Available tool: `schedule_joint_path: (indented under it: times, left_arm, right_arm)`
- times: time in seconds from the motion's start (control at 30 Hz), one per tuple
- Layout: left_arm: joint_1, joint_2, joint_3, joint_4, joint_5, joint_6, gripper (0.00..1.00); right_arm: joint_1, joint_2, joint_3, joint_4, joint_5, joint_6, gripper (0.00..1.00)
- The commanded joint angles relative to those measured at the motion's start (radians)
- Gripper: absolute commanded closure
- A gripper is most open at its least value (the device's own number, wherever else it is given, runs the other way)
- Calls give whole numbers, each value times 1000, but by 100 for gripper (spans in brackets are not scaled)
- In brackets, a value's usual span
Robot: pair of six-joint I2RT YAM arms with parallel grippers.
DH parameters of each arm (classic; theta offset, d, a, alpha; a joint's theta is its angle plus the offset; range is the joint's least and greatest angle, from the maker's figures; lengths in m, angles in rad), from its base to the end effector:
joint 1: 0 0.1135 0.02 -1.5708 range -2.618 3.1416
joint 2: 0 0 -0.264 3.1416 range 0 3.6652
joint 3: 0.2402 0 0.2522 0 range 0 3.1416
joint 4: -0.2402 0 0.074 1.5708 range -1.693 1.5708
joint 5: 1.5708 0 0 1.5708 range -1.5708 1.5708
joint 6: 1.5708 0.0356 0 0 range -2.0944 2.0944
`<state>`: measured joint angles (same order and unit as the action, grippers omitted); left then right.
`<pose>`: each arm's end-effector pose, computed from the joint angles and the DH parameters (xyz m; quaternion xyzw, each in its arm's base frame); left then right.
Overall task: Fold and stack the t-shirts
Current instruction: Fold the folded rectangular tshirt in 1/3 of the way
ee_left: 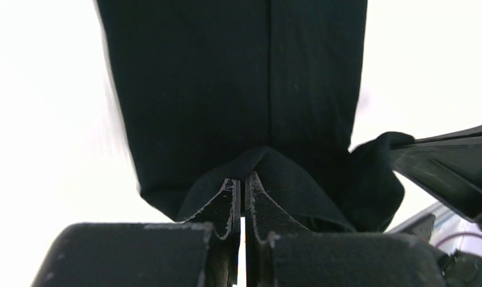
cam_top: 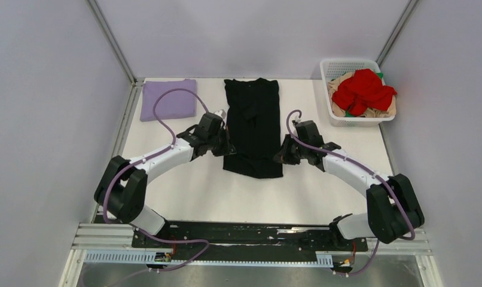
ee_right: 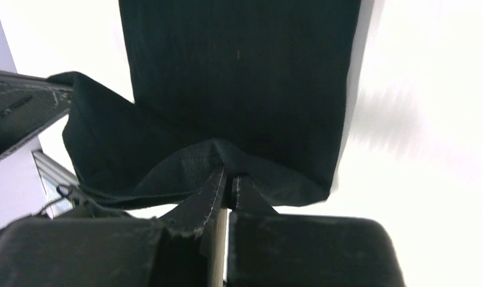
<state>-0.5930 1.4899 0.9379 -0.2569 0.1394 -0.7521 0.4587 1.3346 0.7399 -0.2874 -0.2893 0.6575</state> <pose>0.2577 -0.1797 0.2202 -0.0478 0.9252 -0.2816 0.2499 0.2317 0.1258 0.1991 0.0440 0.9317 0.2920 0.2115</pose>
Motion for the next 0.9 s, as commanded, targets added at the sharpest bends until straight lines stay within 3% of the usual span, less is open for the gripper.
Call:
schedule_joint_path:
  times: [0.0,0.4,0.87]
  left_arm:
    - [51,82,116,25,-32,77,100]
    - [197,327,353,28,38,145,100]
    - [232,558,565,34,88,181,95]
  right_arm:
    - [-57,91,145,103,6,-77,100]
    - [-164,350,378,137,-57,-167,100]
    - [-208,566,545,176,-30,-205,98]
